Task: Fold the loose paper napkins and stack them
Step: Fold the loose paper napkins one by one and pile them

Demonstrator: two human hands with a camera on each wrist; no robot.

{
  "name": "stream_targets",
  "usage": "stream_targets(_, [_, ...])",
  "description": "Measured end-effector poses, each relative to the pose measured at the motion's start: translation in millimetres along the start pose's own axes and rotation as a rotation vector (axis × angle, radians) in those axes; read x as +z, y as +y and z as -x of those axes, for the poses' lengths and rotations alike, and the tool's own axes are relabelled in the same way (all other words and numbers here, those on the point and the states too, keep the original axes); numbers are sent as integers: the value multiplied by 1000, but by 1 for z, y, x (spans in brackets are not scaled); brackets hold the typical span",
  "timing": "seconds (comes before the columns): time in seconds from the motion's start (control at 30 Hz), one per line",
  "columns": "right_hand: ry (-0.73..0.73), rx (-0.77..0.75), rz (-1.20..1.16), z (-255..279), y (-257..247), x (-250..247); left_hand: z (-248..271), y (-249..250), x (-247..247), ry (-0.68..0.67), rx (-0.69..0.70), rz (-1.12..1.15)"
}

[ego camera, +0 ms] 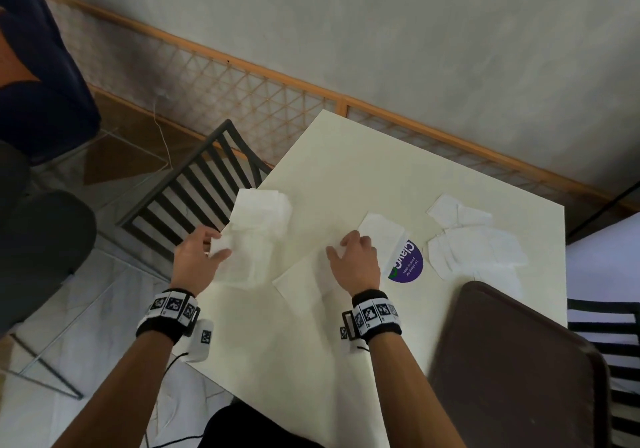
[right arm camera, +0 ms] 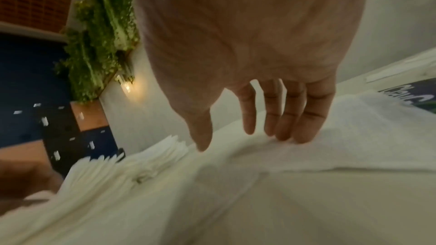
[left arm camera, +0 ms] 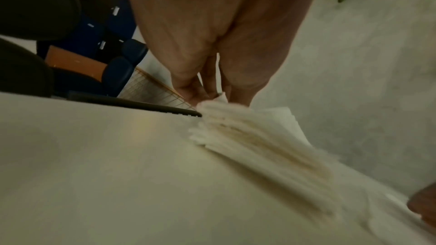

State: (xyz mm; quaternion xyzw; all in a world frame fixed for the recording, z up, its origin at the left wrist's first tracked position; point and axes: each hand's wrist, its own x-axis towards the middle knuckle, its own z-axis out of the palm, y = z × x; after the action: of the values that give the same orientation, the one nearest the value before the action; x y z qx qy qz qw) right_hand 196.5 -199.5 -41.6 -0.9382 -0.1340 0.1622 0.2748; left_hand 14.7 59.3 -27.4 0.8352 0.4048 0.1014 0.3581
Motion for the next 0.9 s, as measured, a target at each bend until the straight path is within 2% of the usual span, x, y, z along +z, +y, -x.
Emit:
stream_targets(0.1, [-18, 2, 251, -1, 1, 9, -3, -8, 6, -1, 23, -113])
stream_targets(0.2, [-21, 21, 233, -3, 1, 14, 6, 6, 13, 60, 67, -252])
stream_targets(0.33, [-18, 39, 214, -5, 2, 12, 26, 37, 29, 99, 257, -150])
stream_targets(0.37, [-29, 31, 219, -6, 2, 11, 30, 45, 36, 73, 312, -107])
stream_targets(0.47, [-77, -19, 248, -9, 0, 9, 37, 65, 64, -112, 395, -11])
stream_targets(0.57, [-70, -85, 254, -5, 0, 9, 37, 81, 101, -286, 332, -110])
stream_targets(0.63, [-37, -141, 206, 2, 3, 9, 36, 86, 122, -343, 274, -252])
stream_targets(0.7, [15, -208, 121, 11, 7, 9, 36, 93, 133, -352, 242, -285])
stream_targets(0.83, [150, -279, -217, 28, 20, 1, 38, 108, 126, -358, 230, 65])
stream_targets(0.9, [212, -143, -476, 38, 18, -9, 42, 115, 114, -348, 229, 218])
